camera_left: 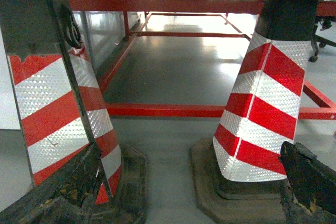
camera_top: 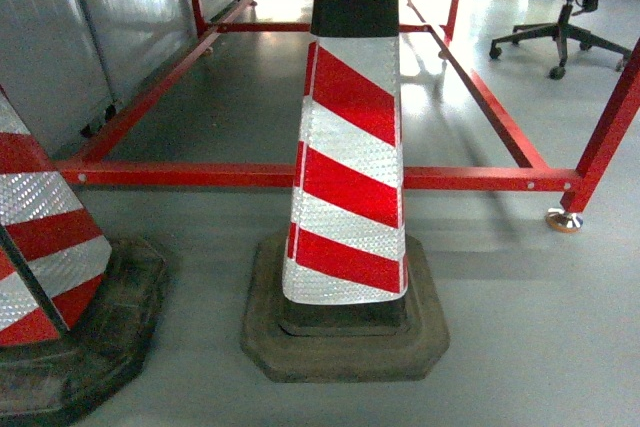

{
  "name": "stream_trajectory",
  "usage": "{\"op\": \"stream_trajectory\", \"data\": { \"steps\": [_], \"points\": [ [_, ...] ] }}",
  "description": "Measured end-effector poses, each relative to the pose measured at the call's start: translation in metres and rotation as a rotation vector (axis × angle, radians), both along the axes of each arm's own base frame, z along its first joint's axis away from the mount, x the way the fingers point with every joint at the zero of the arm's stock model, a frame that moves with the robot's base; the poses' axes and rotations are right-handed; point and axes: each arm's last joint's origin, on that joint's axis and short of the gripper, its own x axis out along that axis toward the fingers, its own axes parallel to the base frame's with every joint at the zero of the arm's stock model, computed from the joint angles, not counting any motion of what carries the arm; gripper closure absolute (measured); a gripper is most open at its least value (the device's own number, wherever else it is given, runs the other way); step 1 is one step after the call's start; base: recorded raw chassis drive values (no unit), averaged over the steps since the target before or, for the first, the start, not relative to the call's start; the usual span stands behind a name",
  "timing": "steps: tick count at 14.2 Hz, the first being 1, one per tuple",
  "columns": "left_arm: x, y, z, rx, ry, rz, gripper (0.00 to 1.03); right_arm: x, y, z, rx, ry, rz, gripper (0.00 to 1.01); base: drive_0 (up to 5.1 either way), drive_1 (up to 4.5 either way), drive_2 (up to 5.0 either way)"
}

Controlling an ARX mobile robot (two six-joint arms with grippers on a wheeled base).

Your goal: Sort blue parts and orange caps into right shelf containers

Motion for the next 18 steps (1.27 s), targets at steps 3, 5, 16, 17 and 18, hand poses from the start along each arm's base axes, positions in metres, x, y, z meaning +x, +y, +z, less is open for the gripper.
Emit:
{"op": "stream_trajectory", "data": {
  "steps": [3, 5, 16, 17, 18],
  "points": [
    [0.0000, 0.0000, -0.0003, 0.000, 0.003, 0.000, 0.05, 0.0000, 0.0000, -0.0002, 0.000, 0.002, 0.000, 0.03, 0.0, 0.00, 0.0],
    [0.0000, 0.0000, -0.0003, 0.000, 0.003, 0.000, 0.05, 0.0000, 0.0000, -0.0003, 0.000, 0.003, 0.000, 0.03, 0.0, 0.00, 0.0],
    [0.0000, 0.0000, 0.0000, 0.000, 0.000, 0.001, 0.05, 0.0000, 0.0000, 0.0000, 0.000, 0.000, 0.001, 0.03, 0.0, 0.00, 0.0],
    [0.0000, 0.0000, 0.0000, 0.001, 0.000, 0.000, 0.05, 0.0000, 0.0000, 0.0000, 0.001, 0.000, 0.000, 0.03, 0.0, 0.00, 0.0],
    [0.0000, 0.0000, 0.0000, 0.001, 0.000, 0.000, 0.05, 0.0000, 0.0000, -0.0001, 0.001, 0.001, 0.001, 0.03, 0.0, 0.00, 0.0]
  ]
}}
